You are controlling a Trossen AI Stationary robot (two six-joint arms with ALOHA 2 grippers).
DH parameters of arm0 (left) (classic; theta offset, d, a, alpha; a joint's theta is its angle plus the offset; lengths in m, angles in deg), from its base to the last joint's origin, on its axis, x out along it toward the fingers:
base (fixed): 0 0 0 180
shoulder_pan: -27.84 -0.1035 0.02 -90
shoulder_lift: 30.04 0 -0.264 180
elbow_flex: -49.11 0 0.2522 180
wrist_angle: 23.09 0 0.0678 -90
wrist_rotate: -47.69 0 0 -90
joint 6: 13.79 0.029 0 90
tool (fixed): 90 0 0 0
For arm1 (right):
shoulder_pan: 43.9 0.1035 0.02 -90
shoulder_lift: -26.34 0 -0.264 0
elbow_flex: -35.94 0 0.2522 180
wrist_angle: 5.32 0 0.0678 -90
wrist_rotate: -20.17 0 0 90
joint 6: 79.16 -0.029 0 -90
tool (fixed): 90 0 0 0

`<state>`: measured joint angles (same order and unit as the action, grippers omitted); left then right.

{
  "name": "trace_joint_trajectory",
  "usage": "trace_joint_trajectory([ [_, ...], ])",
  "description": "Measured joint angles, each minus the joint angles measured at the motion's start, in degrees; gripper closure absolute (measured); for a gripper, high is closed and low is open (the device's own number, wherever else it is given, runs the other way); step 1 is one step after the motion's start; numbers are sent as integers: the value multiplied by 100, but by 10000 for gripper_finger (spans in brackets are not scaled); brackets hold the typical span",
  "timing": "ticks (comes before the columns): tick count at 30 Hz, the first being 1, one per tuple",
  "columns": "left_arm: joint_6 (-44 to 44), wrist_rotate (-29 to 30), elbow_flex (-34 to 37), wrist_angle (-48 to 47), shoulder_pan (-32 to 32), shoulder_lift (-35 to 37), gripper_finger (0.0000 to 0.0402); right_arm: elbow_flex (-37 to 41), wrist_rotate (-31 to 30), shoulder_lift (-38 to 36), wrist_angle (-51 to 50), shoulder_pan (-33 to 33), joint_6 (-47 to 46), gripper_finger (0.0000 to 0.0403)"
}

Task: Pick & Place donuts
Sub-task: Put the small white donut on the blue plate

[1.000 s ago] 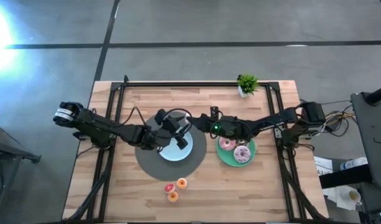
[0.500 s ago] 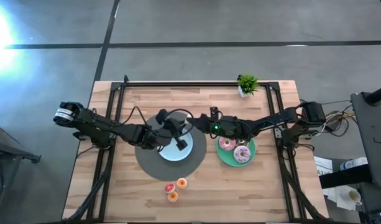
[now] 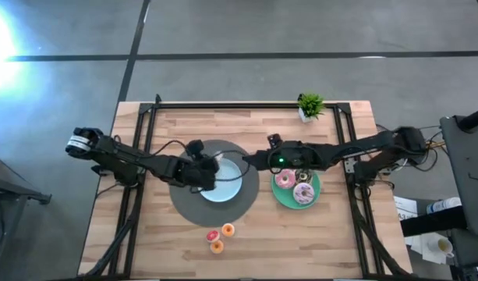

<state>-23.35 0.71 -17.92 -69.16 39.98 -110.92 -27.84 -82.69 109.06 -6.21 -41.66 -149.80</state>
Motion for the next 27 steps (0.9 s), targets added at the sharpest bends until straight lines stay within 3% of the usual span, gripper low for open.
trace_joint_trajectory([
  [2, 32, -321, 46, -740, 164, 70, 401, 2, -33, -342, -618, 4, 50, 144],
  [4, 357, -681, 246, -866, 401, 190, 401, 0, -138, -664, -1040, 4, 117, 143],
  [6, 858, -1018, 526, -525, 627, 269, 401, 0, -311, -896, -1375, 0, 202, 143],
  [9, 1497, -1019, 987, 6, 858, 229, 401, 2, -524, -1119, -1619, -2, 315, 147],
  [17, 1660, -987, 1333, 242, 551, -35, 401, 28, -618, -1151, -1594, 0, 335, 156],
  [22, 1826, -1571, 1333, 557, 304, -115, 401, 37, -623, -1060, -1559, 0, 331, 157],
  [27, 1759, -1598, 1333, 533, 182, -315, 380, 35, -621, -1024, -1556, 0, 287, 158],
])
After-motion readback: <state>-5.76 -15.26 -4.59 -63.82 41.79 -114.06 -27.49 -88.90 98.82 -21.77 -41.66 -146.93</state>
